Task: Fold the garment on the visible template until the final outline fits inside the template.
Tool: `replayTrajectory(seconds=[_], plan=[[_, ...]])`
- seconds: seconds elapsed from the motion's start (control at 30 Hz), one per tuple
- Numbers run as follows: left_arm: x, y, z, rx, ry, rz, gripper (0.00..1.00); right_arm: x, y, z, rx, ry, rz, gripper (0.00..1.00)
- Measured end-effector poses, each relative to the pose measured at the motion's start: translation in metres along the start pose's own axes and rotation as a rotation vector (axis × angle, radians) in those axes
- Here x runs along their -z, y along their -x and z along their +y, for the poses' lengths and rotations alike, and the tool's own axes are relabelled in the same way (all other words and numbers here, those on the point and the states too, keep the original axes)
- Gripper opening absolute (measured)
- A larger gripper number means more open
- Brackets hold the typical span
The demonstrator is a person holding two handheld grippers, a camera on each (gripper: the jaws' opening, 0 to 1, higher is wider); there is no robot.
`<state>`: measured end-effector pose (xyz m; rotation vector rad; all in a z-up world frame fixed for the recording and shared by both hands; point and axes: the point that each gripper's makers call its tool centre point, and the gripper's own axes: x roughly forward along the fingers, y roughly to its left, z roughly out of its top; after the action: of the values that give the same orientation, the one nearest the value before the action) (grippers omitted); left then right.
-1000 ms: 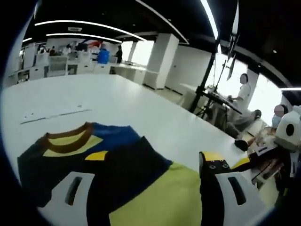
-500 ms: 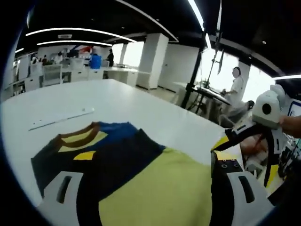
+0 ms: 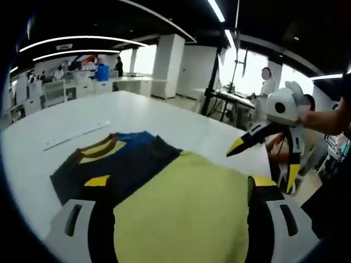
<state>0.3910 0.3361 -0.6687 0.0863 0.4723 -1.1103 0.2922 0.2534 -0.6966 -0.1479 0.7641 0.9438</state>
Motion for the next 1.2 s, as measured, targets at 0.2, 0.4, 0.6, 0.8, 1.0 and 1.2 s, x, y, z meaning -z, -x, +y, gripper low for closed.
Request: replayTrajectory(seconds=[0.2,0.4,0.6,0.8,1.0,1.2], plan=[[0.018,0.027,-0.005,-0.013,0.006,0.023,0.98,0.005,-0.002,0.007,-0.012,0.026,0.025,0.91],[0.035,0.047,-0.014,-0.023,-0.046,0.053,0.91,0.009,-0.003,0.011,-0.014,0.090,0.038,0.82],[0.058,0.061,-0.028,-0.015,-0.111,0.090,0.84,0.018,-0.005,0.014,-0.013,0.121,0.057,0.78],[0.084,0.072,-0.035,0.003,-0.142,0.158,0.80,0.031,-0.008,0.019,-0.022,0.135,0.101,0.71],[0.099,0.086,-0.043,0.029,-0.125,0.186,0.69,0.047,-0.009,0.020,-0.014,0.165,0.151,0.63],[0.116,0.100,-0.049,0.038,-0.134,0.227,0.57,0.063,-0.007,0.016,0.008,0.220,0.196,0.50]])
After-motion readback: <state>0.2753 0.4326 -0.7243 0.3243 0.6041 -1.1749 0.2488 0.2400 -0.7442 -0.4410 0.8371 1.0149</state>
